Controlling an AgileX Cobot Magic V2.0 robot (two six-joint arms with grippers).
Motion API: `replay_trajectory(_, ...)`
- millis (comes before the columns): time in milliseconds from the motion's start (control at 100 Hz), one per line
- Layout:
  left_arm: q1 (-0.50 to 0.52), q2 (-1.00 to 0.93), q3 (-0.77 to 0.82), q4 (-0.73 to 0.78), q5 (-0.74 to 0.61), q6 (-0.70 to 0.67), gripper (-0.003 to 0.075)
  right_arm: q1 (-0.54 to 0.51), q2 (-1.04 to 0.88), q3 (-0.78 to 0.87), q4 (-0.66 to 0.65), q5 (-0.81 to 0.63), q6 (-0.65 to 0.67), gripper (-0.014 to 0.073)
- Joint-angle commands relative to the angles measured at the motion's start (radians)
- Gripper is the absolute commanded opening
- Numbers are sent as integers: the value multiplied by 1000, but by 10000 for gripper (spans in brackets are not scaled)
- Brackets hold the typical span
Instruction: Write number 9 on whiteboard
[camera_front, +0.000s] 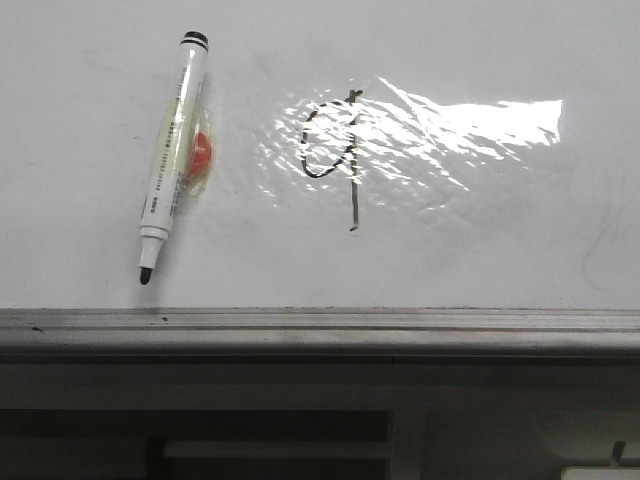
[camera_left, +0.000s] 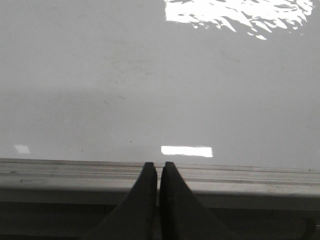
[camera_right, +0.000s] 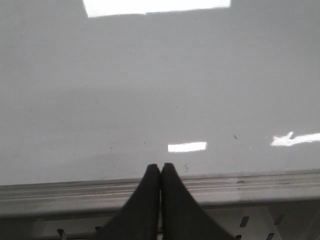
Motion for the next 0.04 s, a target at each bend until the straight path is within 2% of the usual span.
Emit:
replay_trajectory(0,1,-28,19,3,-42,-11,-20,-4,-15,26,-1,-8,-2,-67)
replay_trajectory(30,1,-28,19,3,-42,-11,-20,-4,-15,26,-1,-8,-2,-67)
